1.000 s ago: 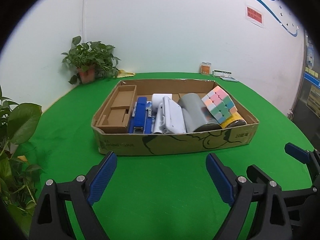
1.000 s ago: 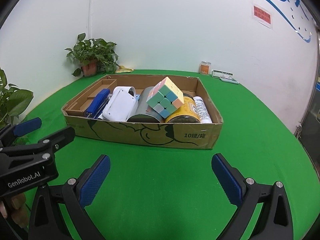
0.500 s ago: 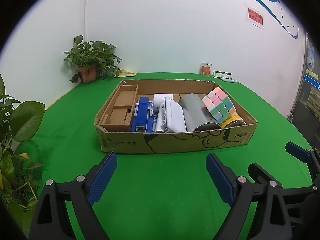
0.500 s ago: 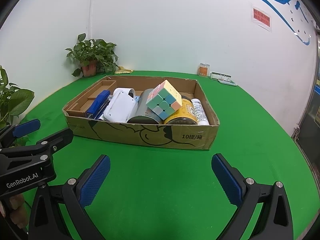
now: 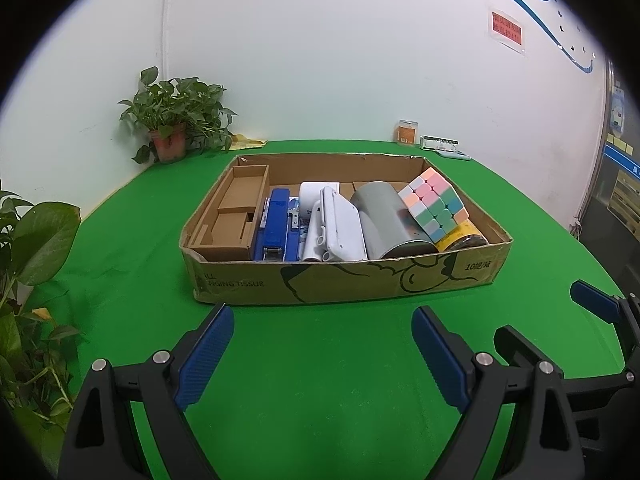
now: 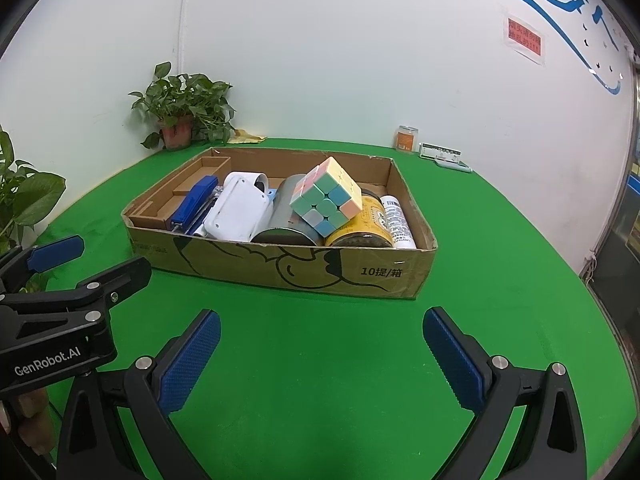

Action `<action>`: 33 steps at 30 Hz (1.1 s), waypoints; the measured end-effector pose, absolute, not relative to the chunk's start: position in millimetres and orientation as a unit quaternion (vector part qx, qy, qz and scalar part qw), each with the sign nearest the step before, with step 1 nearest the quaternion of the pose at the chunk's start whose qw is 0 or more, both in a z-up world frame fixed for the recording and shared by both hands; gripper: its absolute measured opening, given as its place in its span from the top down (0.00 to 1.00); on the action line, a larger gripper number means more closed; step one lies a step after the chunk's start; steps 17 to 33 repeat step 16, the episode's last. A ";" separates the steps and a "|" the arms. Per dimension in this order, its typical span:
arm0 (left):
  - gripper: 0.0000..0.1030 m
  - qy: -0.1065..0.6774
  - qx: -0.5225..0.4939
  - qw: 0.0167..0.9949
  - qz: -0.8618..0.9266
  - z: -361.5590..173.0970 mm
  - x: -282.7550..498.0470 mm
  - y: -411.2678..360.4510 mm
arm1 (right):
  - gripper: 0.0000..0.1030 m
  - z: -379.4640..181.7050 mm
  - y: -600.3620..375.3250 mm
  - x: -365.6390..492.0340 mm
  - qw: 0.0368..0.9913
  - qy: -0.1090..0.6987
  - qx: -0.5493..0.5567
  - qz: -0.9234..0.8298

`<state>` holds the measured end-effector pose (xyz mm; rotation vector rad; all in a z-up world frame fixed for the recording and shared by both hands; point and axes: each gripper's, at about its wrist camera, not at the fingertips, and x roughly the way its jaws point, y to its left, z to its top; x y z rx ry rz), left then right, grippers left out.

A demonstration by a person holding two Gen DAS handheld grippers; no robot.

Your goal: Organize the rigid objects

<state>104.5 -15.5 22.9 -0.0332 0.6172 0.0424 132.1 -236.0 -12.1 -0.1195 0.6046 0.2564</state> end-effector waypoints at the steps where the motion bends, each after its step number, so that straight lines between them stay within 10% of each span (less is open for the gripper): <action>1: 0.12 0.303 -0.015 0.953 0.021 23.2 104.8 -15.6 | 0.01 -12.0 -235.3 131.7 0.945 0.297 -0.058 0.125; 33: 0.12 0.291 -0.012 0.957 -0.006 25.7 111.5 -10.2 | 0.01 -11.6 -229.9 136.6 0.946 0.293 -0.058 0.127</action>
